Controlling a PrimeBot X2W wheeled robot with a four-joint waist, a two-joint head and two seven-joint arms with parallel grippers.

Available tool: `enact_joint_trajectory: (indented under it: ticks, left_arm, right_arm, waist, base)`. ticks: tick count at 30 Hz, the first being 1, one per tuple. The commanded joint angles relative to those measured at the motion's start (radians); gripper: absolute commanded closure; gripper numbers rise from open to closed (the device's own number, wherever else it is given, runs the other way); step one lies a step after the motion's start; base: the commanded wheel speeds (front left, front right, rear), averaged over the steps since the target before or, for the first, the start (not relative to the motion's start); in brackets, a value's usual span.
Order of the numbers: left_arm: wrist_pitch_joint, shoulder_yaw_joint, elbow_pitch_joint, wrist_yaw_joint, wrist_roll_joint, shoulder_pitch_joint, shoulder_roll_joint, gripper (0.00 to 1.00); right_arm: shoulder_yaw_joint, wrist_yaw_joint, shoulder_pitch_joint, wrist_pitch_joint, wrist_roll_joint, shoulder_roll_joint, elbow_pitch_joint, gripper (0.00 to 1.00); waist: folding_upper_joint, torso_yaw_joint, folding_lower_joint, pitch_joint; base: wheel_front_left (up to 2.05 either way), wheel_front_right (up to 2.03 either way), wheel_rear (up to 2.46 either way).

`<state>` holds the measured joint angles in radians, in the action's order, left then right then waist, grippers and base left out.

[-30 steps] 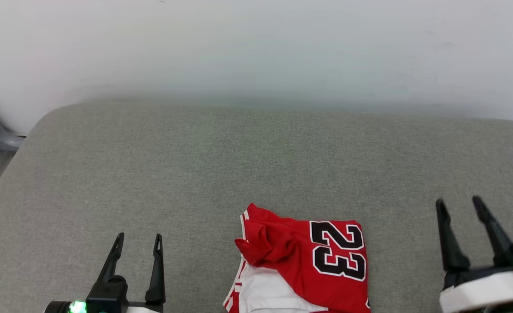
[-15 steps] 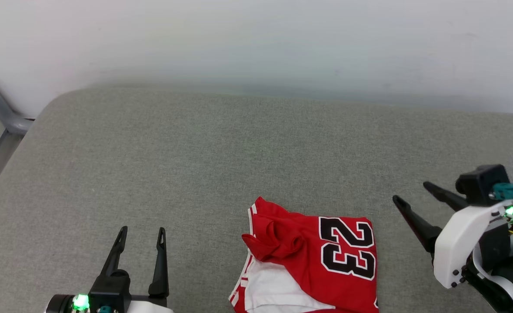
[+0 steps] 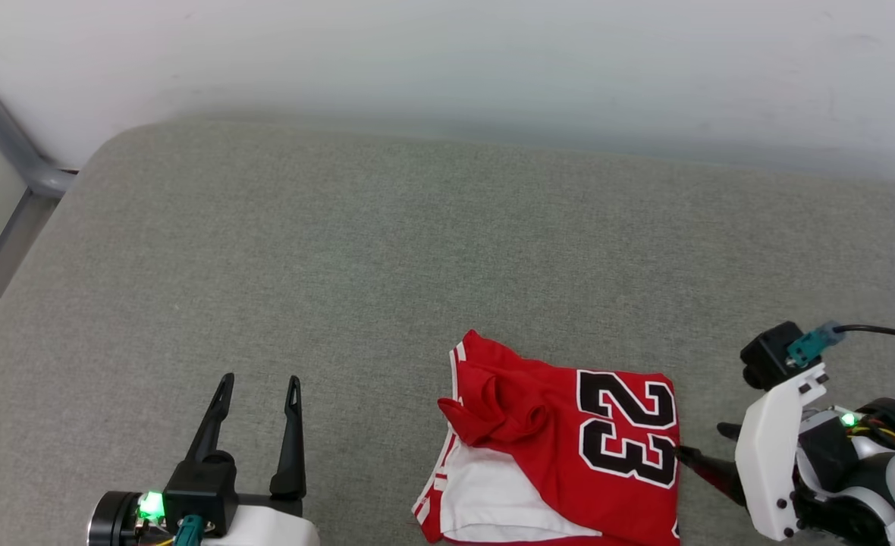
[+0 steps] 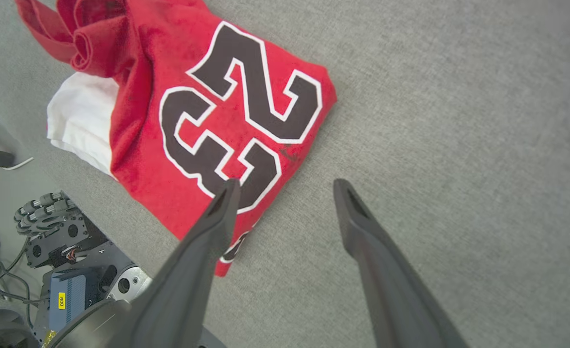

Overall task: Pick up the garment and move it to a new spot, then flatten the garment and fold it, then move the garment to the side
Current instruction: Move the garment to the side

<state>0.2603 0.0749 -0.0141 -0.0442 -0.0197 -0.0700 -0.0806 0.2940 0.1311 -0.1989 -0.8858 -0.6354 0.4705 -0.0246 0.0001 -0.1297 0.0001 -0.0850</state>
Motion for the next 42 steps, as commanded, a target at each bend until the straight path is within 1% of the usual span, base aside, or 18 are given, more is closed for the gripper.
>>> enact_joint_trajectory:
  ticks: [1, 7, 11, 17, 23, 24, 25, 26, 35, 42]
  left_arm:
    - [0.007, 0.0, 0.0, -0.001, -0.001, 0.019, 0.004, 0.0]
    - [0.007, 0.005, 0.0, 0.001, -0.005, 0.033, 0.01, 0.0]
    - [0.007, 0.012, 0.001, 0.002, -0.007, 0.043, 0.013, 0.0]
    - [0.007, 0.013, -0.005, 0.007, -0.011, 0.062, 0.016, 0.0]
    - [0.007, 0.011, -0.011, 0.009, -0.009, 0.075, 0.018, 0.0]
    - [0.007, 0.011, -0.011, 0.009, -0.008, 0.075, 0.018, 0.0]
    - [0.007, 0.011, -0.012, 0.008, -0.007, 0.074, 0.019, 0.0]
    - [0.007, 0.01, -0.014, 0.009, -0.007, 0.075, 0.019, 0.0]
    - [0.007, 0.002, -0.025, 0.014, -0.003, 0.067, 0.021, 0.0]
    - [0.007, -0.003, -0.016, 0.01, -0.002, 0.048, 0.021, 0.0]
  right_arm:
    - [0.009, -0.001, 0.0, -0.003, -0.001, -0.005, 0.006, 0.0]
    - [0.038, -0.001, -0.008, 0.007, -0.007, -0.029, 0.059, 0.0]
    - [0.055, -0.001, -0.019, 0.026, 0.004, -0.051, 0.125, 0.0]
    - [0.127, -0.001, 0.004, 0.049, 0.015, -0.07, 0.226, 0.0]
    - [0.193, -0.001, 0.008, 0.101, 0.01, -0.068, 0.273, 0.0]
    - [0.205, -0.001, 0.005, 0.11, 0.004, -0.066, 0.276, 0.24]
    - [0.21, -0.001, 0.001, 0.127, -0.001, -0.064, 0.277, 0.84]
    - [0.218, -0.001, -0.007, 0.137, -0.002, -0.06, 0.276, 1.0]
    - [0.228, -0.001, -0.062, 0.24, -0.033, -0.011, 0.248, 1.0]
    - [0.23, -0.001, -0.069, 0.3, -0.016, 0.043, 0.208, 1.0]
  waist:
    - [-0.0001, -0.009, -0.0001, -0.01]
    - [-0.0001, -0.025, -0.0001, -0.042]
    - [-0.0001, -0.035, -0.0001, -0.064]
    - [-0.0001, -0.044, -0.0001, -0.09]
    - [-0.0001, -0.045, -0.0001, -0.102]
    - [-0.0001, -0.044, -0.0001, -0.102]
    - [-0.0001, -0.043, -0.0001, -0.102]
    - [-0.0001, -0.042, -0.0001, -0.102]
    - [-0.0001, -0.03, -0.0001, -0.083]
    - [-0.0001, 0.006, -0.0001, -0.074]
  base:
    - [0.0, 0.0, 0.0]
    - [0.0, 0.0, 0.0]
    - [0.0, 0.0, 0.0]
    - [0.0, 0.0, 0.0]
    - [0.0, 0.0, 0.0]
    - [0.0, 0.0, 0.0]
    - [0.0, 0.0, 0.0]
    - [0.0, 0.0, 0.0]
    - [0.0, 0.0, 0.0]
    - [0.0, 0.0, 0.0]
